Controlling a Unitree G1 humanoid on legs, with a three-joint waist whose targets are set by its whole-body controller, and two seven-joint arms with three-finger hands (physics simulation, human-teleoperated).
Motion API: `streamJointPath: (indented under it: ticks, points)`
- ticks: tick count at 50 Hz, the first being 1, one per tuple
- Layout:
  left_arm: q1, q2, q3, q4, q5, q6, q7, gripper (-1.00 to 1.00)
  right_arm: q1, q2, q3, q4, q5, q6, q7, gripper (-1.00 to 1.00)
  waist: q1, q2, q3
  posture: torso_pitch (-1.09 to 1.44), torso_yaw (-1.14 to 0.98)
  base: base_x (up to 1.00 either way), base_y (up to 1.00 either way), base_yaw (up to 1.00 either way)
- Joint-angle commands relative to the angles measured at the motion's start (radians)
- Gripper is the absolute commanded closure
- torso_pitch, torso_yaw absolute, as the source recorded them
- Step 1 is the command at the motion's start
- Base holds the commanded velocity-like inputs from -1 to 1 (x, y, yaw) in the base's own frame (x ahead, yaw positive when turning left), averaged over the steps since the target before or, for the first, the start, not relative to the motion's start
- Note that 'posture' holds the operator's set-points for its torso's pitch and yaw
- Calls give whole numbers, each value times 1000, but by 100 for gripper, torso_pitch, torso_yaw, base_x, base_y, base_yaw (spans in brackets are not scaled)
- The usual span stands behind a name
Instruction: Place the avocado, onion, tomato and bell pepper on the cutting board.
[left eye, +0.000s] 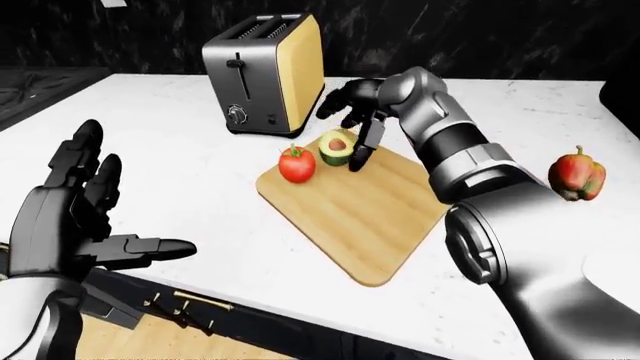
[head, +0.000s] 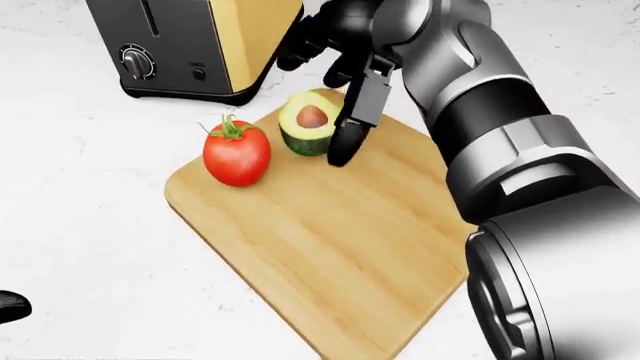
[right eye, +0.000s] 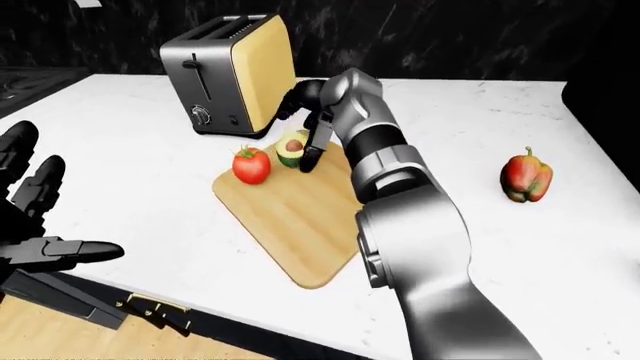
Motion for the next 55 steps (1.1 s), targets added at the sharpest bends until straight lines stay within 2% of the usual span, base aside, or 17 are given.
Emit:
streamJointPath:
  ticks: [1,10,14,21,28,35,41,47,51,55]
  points:
    - [-16,15,11,-21,3,-31,6,-100,-41,-14,-5,-44,4,-9,-16,-100,1,2,-25,0,36,0,0,0]
    - [-31,-10,-70,31,22,-71,34,-100,-47,-45,-4,-113,13,27,-13,-100,8,-2,-27,0,36,0,0,0]
    - [-51,-4,-78,45,28,-81,50,-100,-35,-68,-1,-208,17,76,8,-100,10,-6,-26,0,36,0,0,0]
    - [-69,5,-82,55,27,-86,70,-100,72,-101,-22,-544,22,260,50,-100,11,-14,-21,0,33,0,0,0]
    - [-66,9,-73,77,18,-108,84,-100,194,-145,-33,-936,-37,472,190,-100,3,-22,-18,0,30,0,0,0]
    - [-65,15,-70,71,10,-104,85,-100,262,-172,-46,-1163,-110,597,294,-100,-16,-27,-12,0,26,0,0,0]
    - [-69,17,-77,81,9,-112,90,-100,289,-209,-54,-1279,-180,654,384,-100,-36,-29,-11,0,23,0,0,0]
    - [-64,16,-78,88,9,-123,89,-100,324,-237,-80,-1352,-227,678,427,-100,-58,-31,-8,0,20,0,0,0]
    - [-62,12,-78,83,7,-120,91,-100,321,-264,-88,-1345,-237,666,443,-100,-76,-33,-7,0,18,0,0,0]
    - [-64,12,-76,79,4,-119,92,-100,311,-311,-107,-1258,-221,606,427,-100,-95,-33,-4,0,16,0,0,0]
